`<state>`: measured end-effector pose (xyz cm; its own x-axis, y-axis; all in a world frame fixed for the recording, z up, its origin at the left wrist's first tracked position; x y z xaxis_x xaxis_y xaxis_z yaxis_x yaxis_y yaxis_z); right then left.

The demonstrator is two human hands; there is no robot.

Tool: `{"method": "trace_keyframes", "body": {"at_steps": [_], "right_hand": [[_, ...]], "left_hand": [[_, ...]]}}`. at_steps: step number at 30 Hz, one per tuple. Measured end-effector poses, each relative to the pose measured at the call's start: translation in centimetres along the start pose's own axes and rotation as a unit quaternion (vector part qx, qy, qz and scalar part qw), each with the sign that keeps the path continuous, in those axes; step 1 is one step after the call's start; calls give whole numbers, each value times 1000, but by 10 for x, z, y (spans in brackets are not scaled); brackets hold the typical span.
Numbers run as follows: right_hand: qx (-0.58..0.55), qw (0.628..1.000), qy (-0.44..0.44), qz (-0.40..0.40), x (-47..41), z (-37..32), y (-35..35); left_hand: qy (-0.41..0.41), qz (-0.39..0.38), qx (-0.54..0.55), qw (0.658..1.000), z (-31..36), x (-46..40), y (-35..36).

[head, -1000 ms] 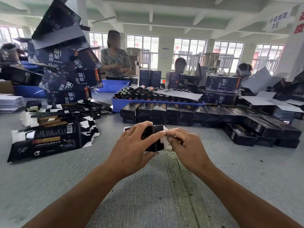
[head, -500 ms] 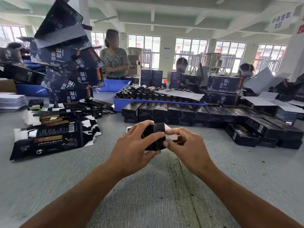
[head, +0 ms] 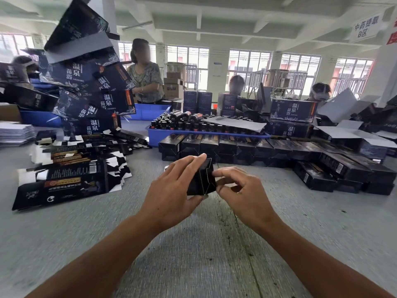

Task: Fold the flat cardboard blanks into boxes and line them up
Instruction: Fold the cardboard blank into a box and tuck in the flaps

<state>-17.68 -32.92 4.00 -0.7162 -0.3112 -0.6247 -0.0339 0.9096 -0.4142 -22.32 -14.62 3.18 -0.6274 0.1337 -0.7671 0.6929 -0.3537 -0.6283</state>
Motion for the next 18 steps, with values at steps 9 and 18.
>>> {"method": "trace_keyframes", "body": {"at_steps": [9, 18], "right_hand": [[-101, 989, 104, -6, -5, 10, -1], [-90, 991, 91, 29, -5, 7, -1]], "left_hand": [[0, 7, 29, 1000, 7, 0, 5], [7, 2, 16, 1000, 9, 0, 6]]}}
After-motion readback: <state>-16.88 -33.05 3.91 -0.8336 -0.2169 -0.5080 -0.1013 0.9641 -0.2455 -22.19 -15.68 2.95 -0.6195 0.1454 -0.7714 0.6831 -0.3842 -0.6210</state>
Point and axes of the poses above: each hand's wrist, its own x-axis away from the middle knuckle, its own y-axis out of the palm, z = x × y, the point moved 2 cm from there along -x, towards the middle knuckle, and after that the axes turned 3 degrees about z, right-handed, at the moved point
